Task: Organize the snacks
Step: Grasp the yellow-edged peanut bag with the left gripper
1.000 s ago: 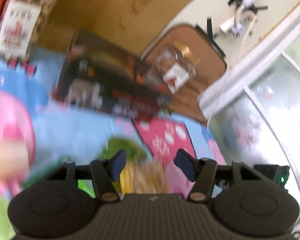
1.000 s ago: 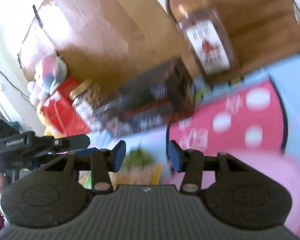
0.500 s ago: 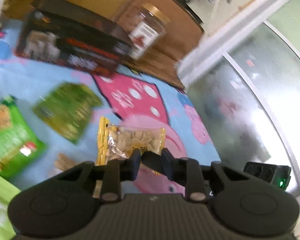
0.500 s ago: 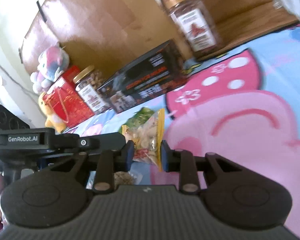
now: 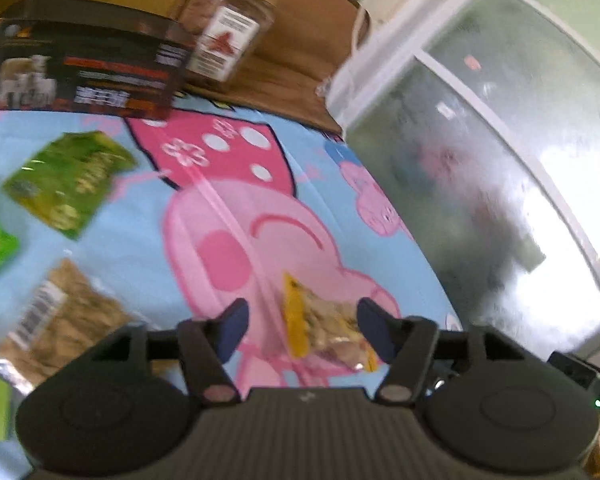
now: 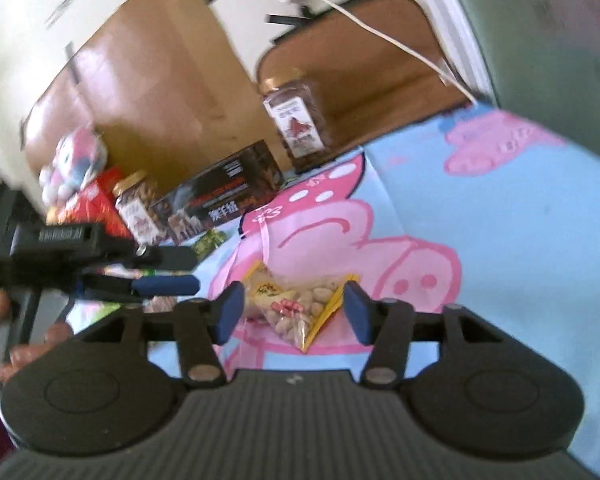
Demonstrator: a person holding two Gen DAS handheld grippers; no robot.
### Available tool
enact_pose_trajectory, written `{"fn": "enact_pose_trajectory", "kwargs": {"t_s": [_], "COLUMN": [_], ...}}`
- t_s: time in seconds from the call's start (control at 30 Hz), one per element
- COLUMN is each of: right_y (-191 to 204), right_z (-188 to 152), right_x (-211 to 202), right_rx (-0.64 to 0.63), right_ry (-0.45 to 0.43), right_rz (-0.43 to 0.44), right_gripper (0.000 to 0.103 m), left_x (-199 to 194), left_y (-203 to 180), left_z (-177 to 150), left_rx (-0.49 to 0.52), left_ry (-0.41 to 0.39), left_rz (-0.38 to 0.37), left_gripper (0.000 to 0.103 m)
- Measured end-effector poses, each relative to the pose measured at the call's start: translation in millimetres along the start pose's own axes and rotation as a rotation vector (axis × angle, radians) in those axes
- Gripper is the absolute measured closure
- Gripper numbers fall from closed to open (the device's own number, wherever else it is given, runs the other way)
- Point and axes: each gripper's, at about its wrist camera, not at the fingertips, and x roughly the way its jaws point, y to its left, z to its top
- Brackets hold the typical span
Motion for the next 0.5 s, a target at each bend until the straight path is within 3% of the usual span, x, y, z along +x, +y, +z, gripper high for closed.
{"fn": "enact_pose_trajectory", "kwargs": {"t_s": [0.07, 0.33, 0.4, 0.5], "right_y": [5, 11, 16, 24], "right_z": [-5, -21, -24, -27], "right_x": [3, 23, 24, 28], "right_rx": [-0.079, -0.248, -0.288, -0.329], "right_ry": [0.005, 0.028, 0.023, 0.017], "right_rz": [-0.042, -0.125, -0.137, -0.148], "right_gripper": [0.03, 0.031, 0.037, 0.052], "left_x": [10, 34, 36, 37], "left_y": [-6, -13, -13, -10], "left_z": [-2, -13, -15, -16], "left_rx": [0.021, 0.04, 0.046, 0.029], "left_ry": [0.025, 0.078, 0.085, 0.08], "left_rz": [0.007, 0.009, 0.007, -0.003], "left_gripper": [0.04, 0.046, 0.057, 0.061]}}
